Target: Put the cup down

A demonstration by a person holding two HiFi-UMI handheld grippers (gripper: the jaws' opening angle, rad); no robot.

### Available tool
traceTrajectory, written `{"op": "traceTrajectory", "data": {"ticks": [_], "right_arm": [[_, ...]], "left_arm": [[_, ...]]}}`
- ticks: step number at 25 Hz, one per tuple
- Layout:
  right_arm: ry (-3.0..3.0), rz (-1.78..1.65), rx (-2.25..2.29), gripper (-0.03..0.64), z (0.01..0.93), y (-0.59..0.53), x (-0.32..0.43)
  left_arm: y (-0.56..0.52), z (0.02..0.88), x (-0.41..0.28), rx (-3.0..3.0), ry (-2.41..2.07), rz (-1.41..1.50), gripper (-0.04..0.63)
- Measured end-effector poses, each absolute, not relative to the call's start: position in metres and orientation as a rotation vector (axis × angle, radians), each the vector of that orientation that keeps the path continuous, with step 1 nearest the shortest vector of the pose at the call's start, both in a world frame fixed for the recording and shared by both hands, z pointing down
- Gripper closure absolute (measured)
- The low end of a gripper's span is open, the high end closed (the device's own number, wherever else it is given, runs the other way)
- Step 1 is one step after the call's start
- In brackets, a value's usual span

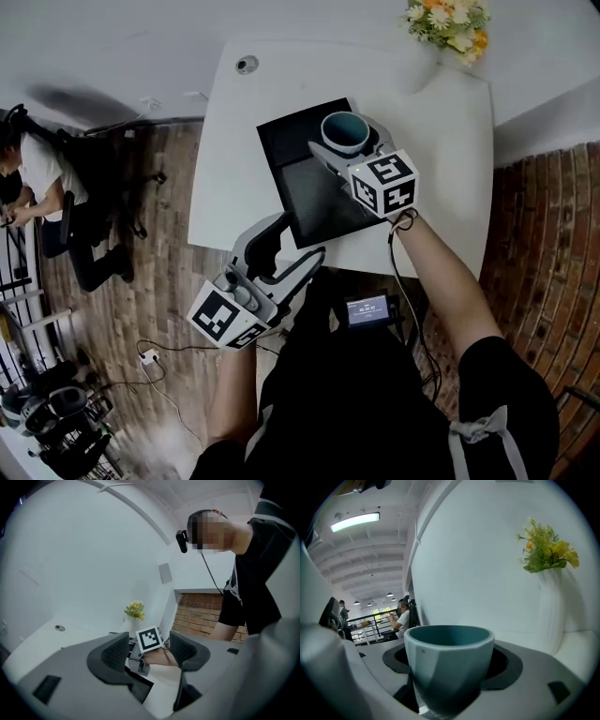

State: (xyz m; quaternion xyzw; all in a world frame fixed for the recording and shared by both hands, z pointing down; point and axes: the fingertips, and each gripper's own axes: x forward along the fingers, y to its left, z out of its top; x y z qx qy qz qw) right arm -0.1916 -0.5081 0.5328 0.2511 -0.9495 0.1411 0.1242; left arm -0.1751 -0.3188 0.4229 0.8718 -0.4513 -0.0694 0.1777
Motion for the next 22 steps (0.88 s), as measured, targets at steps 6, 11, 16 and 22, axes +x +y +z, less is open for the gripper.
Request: {"op": "traceTrajectory", "data": {"ticks": [6,11,16,22], "right_arm": [[-2.795,0.317,0.913,0.212,0.549,-0.555,-0.223],[-2.801,0.220,0.979,0.213,0.555,-0.574,-0.231],[-2.833,0.140,1.000,0.213,0.558,-0.577,-0.231],[-2.821,0.022,0.953,0.212,0.561,-0.564,-0.229]], "left_arm": [[-0.345,0.417,-0.193,2.480,-1.342,-0.230,0.330],[-0.357,0.412,-0.200,2.489,-1.352,-0.252,0.330],[-0.354,0.418,-0.204,2.477,-1.351,-0.229,0.331],[-0.352,0.419,-0.205,2.470,-1.349,-0.236,0.333]]}}
